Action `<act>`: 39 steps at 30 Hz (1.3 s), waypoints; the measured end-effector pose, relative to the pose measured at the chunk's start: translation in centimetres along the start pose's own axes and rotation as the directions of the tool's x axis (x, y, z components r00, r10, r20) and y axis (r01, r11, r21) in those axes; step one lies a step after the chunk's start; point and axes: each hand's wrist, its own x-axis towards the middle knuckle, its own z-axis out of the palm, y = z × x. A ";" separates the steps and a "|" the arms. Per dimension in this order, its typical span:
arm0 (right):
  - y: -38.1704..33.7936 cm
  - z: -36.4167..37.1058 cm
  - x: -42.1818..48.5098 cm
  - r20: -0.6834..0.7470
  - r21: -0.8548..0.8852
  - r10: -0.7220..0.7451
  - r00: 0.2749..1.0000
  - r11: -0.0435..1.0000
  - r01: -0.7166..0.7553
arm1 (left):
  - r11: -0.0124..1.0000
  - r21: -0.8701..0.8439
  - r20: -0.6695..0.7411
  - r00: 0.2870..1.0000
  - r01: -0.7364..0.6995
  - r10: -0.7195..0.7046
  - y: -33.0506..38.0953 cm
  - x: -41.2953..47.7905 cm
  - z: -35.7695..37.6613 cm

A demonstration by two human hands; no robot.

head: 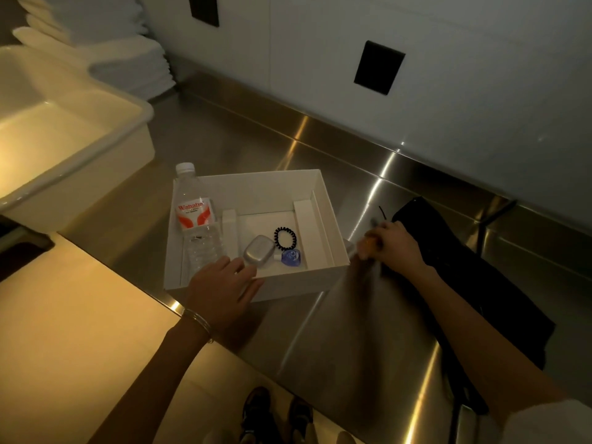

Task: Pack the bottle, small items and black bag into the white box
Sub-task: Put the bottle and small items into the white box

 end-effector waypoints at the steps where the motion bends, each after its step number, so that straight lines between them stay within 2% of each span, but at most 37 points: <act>1: -0.2 -1.1 0.0 -0.044 0.078 0.008 0.999 0.997 -0.005 | 1.000 -0.003 -0.001 1.000 -0.002 0.002 0.0 0.0 0.0; 6: -3.7 -7.5 0.2 -0.228 0.392 -0.009 0.974 0.915 0.100 | 1.000 0.014 -0.023 1.000 -0.015 0.016 -0.1 0.0 -0.1; 9: -7.3 -10.1 0.6 -0.288 0.459 -0.075 0.955 0.864 0.206 | 1.000 0.011 -0.030 0.999 -0.019 0.019 -0.2 0.0 -0.2; 11: -10.2 -10.8 1.1 -0.303 0.438 -0.157 0.940 0.853 0.284 | 1.000 0.009 -0.033 0.999 -0.017 0.017 -0.1 -0.1 -0.2; 13: -13.1 -10.5 1.9 -0.269 0.384 -0.258 0.928 0.855 0.349 | 1.000 0.008 -0.031 0.999 -0.014 0.014 -0.1 -0.1 -0.1; 16: -16.3 -7.9 4.1 -0.116 0.269 -0.355 0.927 0.888 0.374 | 1.000 0.015 -0.024 1.000 -0.014 0.014 -0.1 -0.2 -0.2; 18: -17.5 -5.1 5.8 0.002 0.203 -0.343 0.939 0.920 0.335 | 1.000 0.027 -0.025 1.000 -0.014 0.014 -0.2 -0.3 -0.3; 21: -18.1 -1.2 7.8 0.106 0.108 -0.281 0.954 0.957 0.270 | 1.000 0.022 -0.029 0.999 -0.014 0.014 -0.3 -0.2 -0.3; 24: -17.9 1.5 8.9 0.172 0.089 -0.222 0.960 0.974 0.209 | 1.000 0.015 -0.029 1.000 -0.010 0.010 -0.4 -0.2 -0.3; 28: -17.4 1.8 8.9 0.216 0.099 -0.258 0.942 0.965 0.241 | 1.000 -0.005 -0.027 1.000 -0.017 0.017 -0.5 -0.1 -0.1; 31: -16.8 -1.3 7.4 0.138 0.256 -0.331 0.934 0.922 0.289 | 1.000 0.013 -0.022 0.999 -0.024 0.025 -0.5 0.1 -0.2; 34: -15.1 -5.2 4.2 -0.083 0.480 -0.332 0.940 0.813 0.329 | 0.999 0.026 -0.022 1.000 -0.022 0.022 -0.3 0.0 0.0; 37: -11.1 -6.6 1.4 -0.258 0.597 -0.191 0.947 0.739 0.312 | 1.000 0.020 -0.026 1.000 -0.007 0.008 -0.3 0.0 0.3; 39: -8.0 -5.1 0.9 -0.279 0.677 -0.003 0.960 0.709 0.199 | 1.000 0.026 -0.017 1.000 -0.010 0.011 -0.3 0.1 0.3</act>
